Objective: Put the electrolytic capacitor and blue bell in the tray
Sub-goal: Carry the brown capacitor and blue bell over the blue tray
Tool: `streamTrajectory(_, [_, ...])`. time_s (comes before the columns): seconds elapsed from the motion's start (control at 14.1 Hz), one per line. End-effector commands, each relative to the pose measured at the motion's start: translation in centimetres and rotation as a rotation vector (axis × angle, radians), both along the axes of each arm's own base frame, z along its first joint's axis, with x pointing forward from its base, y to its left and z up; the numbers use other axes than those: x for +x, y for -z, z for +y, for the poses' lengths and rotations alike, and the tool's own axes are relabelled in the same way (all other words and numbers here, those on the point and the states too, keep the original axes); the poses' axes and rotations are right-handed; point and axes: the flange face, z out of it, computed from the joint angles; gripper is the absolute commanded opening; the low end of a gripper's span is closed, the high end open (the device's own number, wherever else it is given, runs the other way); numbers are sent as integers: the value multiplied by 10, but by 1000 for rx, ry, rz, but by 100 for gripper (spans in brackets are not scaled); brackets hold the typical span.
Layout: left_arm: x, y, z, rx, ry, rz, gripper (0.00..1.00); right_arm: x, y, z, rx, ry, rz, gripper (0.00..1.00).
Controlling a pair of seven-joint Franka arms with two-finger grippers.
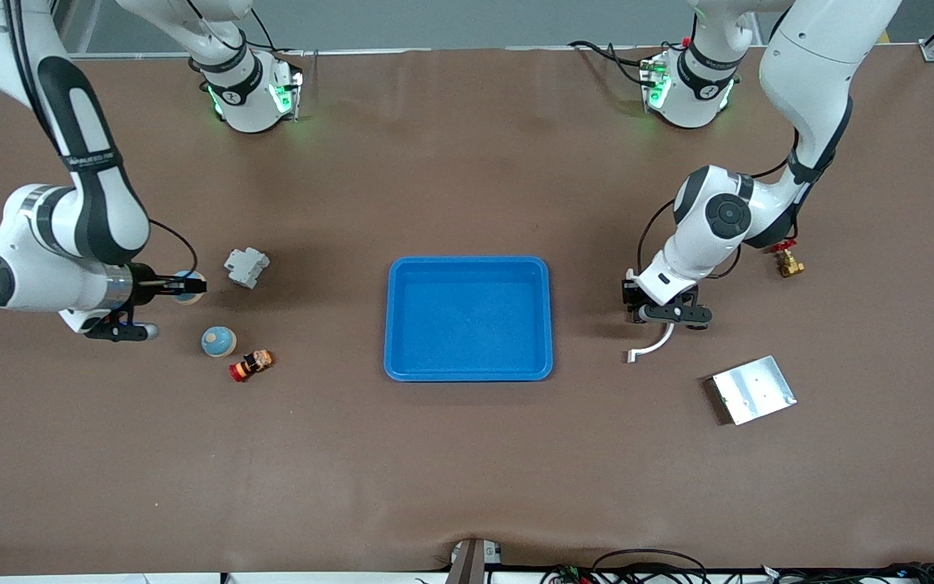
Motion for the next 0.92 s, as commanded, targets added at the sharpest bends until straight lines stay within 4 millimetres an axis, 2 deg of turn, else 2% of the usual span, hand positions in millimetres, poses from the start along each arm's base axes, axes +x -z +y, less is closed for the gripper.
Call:
streamTrajectory(0.0, [4,-1,1,-6,-159,19,0,12,-29,102,-52,18,-19,0])
streamTrajectory(0.07, [11,-7,1,-9,-275,30,0,12,-38,148,-70,19,-39,0])
streamTrajectory(0.14, [18,-15,-3,-2,-355,48,0,15,-50,184,-80,31,-67,0])
streamTrajectory(0.21, [26,-28,-8,12,-400,65,0,13,-50,217,-88,41,-79,0])
streamTrajectory(0.35, [43,-56,-18,33,-646,117,0,1,-46,276,-84,85,-126,0])
streamTrajectory(0.5, [58,-86,-54,41,-836,158,0,-18,-32,330,-92,132,-147,0])
streamTrajectory(0.71, [71,-118,-82,-11,-1001,130,0,-29,-13,378,-73,164,-189,0])
streamTrajectory(0.78, [69,-126,-103,-34,-1081,125,0,-34,-5,392,-65,162,-198,0])
streamTrajectory(0.85, [71,-125,-118,-50,-1176,133,0,-32,4,395,-65,195,-206,0])
